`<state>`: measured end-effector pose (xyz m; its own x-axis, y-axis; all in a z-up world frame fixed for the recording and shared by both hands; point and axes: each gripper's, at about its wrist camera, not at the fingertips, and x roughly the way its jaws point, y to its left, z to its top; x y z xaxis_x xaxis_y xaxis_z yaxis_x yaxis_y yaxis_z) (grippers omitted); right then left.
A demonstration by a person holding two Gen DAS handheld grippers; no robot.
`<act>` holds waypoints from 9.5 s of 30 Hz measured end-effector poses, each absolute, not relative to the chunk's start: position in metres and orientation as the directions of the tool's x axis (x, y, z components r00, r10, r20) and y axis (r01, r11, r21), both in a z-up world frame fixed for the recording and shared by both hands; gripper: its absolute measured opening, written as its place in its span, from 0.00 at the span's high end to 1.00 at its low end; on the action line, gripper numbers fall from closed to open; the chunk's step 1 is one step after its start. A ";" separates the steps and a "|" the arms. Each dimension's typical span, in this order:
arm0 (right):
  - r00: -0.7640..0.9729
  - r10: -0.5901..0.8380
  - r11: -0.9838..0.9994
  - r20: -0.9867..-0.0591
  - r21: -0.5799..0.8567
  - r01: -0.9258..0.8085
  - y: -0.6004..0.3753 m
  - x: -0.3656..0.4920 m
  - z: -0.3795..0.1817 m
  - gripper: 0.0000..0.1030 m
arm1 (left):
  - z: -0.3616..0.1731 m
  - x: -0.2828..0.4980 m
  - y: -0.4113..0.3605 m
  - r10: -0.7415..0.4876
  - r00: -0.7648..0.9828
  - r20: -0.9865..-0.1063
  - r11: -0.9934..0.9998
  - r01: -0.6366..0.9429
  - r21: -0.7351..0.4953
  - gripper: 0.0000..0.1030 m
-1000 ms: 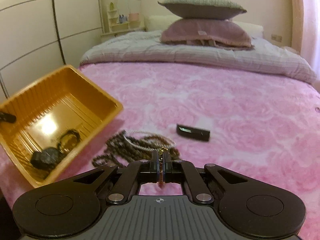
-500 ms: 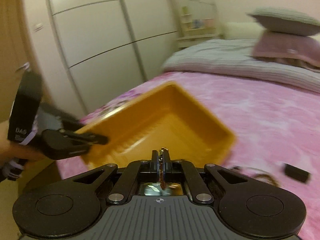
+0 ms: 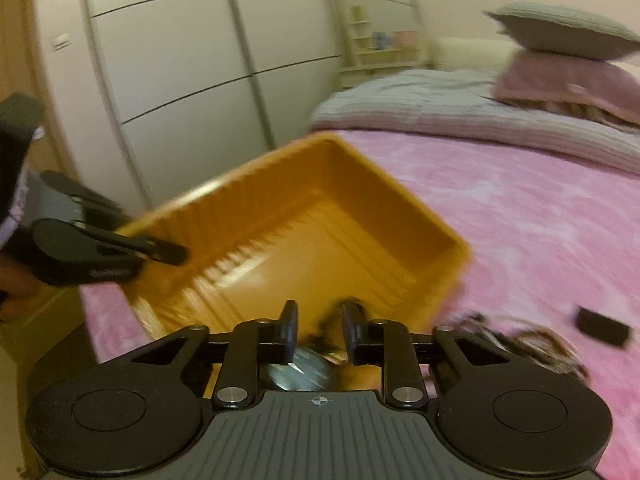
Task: Organize jewelry
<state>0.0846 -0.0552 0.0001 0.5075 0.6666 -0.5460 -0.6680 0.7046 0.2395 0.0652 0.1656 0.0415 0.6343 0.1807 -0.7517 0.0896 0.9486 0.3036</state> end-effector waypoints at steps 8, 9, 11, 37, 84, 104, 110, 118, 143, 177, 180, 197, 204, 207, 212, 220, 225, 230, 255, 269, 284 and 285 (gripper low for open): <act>0.596 0.451 0.875 -0.665 0.197 -0.442 -0.137 0.094 -0.043 0.71 | 0.041 0.064 0.167 0.180 0.635 -0.751 0.950 0.085 0.300 0.98; 0.599 0.437 0.883 -0.671 0.193 -0.427 -0.142 0.096 -0.045 0.71 | 0.041 0.064 0.167 0.180 0.635 -0.751 0.950 0.085 0.300 0.98; 0.591 0.445 0.884 -0.673 0.226 -0.409 -0.148 0.102 -0.047 0.71 | 0.041 0.063 0.167 0.180 0.634 -0.752 0.951 0.084 0.299 0.98; 0.582 0.542 0.813 -0.606 0.202 -0.547 -0.105 0.121 -0.013 0.93 | 0.038 0.060 0.170 0.188 0.622 -0.760 0.953 0.071 0.294 0.98; 0.526 0.783 0.462 -0.332 -0.256 -0.849 -0.003 0.106 0.262 0.93 | 0.040 0.063 0.168 0.183 0.634 -0.752 0.947 0.092 0.308 0.98; 0.253 0.659 0.285 -0.709 -0.076 -0.955 0.050 0.142 0.127 0.93 | 0.039 0.066 0.171 0.177 0.633 -0.753 0.949 0.092 0.301 0.98; 0.213 0.637 0.269 -0.741 -0.046 -0.962 0.063 0.146 0.109 0.93 | 0.038 0.066 0.171 0.177 0.634 -0.753 0.949 0.092 0.300 0.98; 0.264 0.669 0.296 -0.694 -0.077 -0.952 0.041 0.137 0.113 0.89 | 0.038 0.066 0.172 0.178 0.633 -0.754 0.950 0.088 0.298 0.98; 0.523 0.456 0.862 -0.721 0.209 -0.462 -0.192 0.199 -0.040 0.64 | 0.039 0.064 0.168 0.197 0.627 -0.753 0.946 0.080 0.314 0.98; 0.526 0.487 0.860 -0.697 0.276 -0.430 -0.182 0.212 -0.012 0.98 | 0.039 0.065 0.168 0.204 0.623 -0.755 0.943 0.080 0.322 0.98; 0.546 0.500 0.851 -0.673 0.263 -0.455 -0.182 0.208 0.013 0.98 | 0.040 0.066 0.167 0.204 0.624 -0.754 0.943 0.082 0.322 0.98; 0.575 0.629 0.699 -0.524 0.057 -0.713 -0.122 0.163 0.160 0.98 | 0.039 0.066 0.166 0.200 0.627 -0.753 0.943 0.085 0.321 0.98; 0.526 0.701 0.606 -0.481 0.013 -0.796 -0.079 0.148 0.195 0.98 | 0.037 0.067 0.166 0.196 0.627 -0.754 0.945 0.085 0.317 0.98; 0.506 0.717 0.569 -0.479 -0.015 -0.822 -0.059 0.144 0.200 0.98 | 0.037 0.067 0.166 0.194 0.627 -0.755 0.946 0.085 0.313 0.98; 0.471 0.732 0.513 -0.493 -0.057 -0.857 -0.028 0.136 0.198 0.98 | 0.036 0.067 0.169 0.187 0.628 -0.756 0.949 0.085 0.305 0.98; 0.436 0.726 0.454 -0.533 -0.105 -0.885 0.004 0.131 0.186 0.98 | 0.035 0.066 0.172 0.176 0.630 -0.757 0.953 0.084 0.292 0.98; 0.429 0.721 0.437 -0.545 -0.124 -0.891 0.012 0.130 0.185 0.98 | 0.035 0.066 0.173 0.174 0.631 -0.756 0.953 0.085 0.290 0.98; 0.413 0.717 0.404 -0.561 -0.147 -0.903 0.021 0.127 0.183 0.98 | 0.033 0.066 0.174 0.170 0.631 -0.757 0.955 0.084 0.284 0.98; 0.388 0.604 0.315 -0.696 -0.238 -0.919 0.062 0.149 0.132 0.98 | 0.033 0.065 0.175 0.168 0.635 -0.754 0.956 0.083 0.283 0.98; 0.367 0.587 0.299 -0.722 -0.228 -0.927 0.070 0.152 0.121 0.98 | 0.033 0.065 0.175 0.168 0.635 -0.754 0.956 0.083 0.282 0.98; 0.370 0.510 0.316 -0.777 -0.231 -0.920 0.080 0.177 0.079 0.98 | 0.032 0.065 0.175 0.167 0.635 -0.754 0.956 0.083 0.282 0.98; 0.367 0.506 0.321 -0.780 -0.224 -0.920 0.080 0.180 0.077 0.98 | 0.033 0.065 0.176 0.167 0.635 -0.754 0.956 0.083 0.282 0.98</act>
